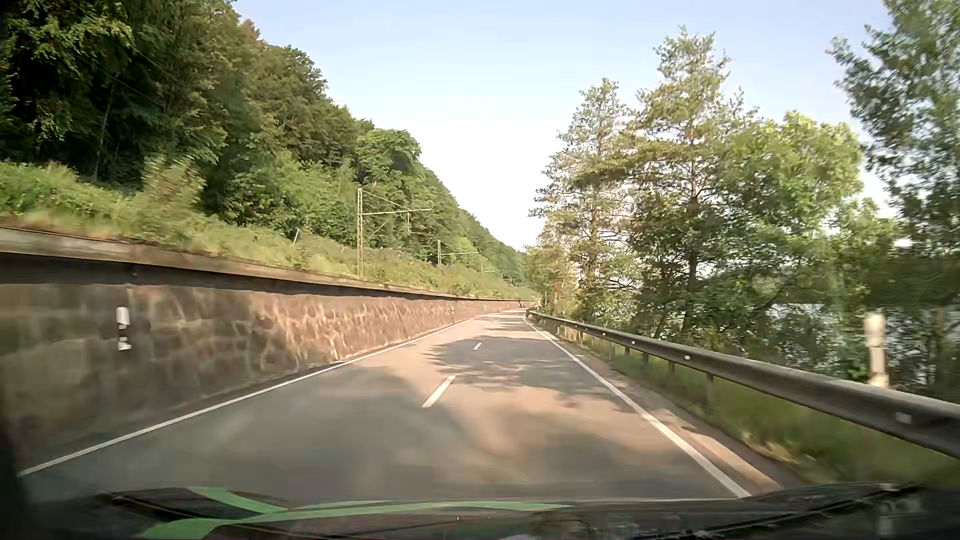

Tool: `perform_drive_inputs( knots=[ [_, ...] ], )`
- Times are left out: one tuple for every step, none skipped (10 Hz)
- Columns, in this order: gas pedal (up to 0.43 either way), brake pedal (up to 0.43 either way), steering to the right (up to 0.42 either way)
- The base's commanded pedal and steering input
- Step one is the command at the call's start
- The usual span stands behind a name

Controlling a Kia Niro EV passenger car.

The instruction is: Follow the waypoints while adhering to traffic rules and regulations

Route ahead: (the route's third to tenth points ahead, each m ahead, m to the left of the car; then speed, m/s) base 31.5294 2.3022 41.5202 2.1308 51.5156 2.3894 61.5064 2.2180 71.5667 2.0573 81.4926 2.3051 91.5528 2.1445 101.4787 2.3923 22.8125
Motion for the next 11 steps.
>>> perform_drive_inputs(
  knots=[
    [0.130, 0.000, -0.004],
    [0.130, 0.000, -0.004],
    [0.130, 0.000, -0.004],
    [0.130, 0.000, -0.004],
    [0.130, 0.000, -0.004],
    [0.130, 0.000, -0.004],
    [0.130, 0.000, -0.004],
    [0.130, 0.000, -0.004],
    [0.130, 0.000, -0.004],
    [0.130, 0.000, -0.004],
    [0.130, 0.000, -0.004]
  ],
)
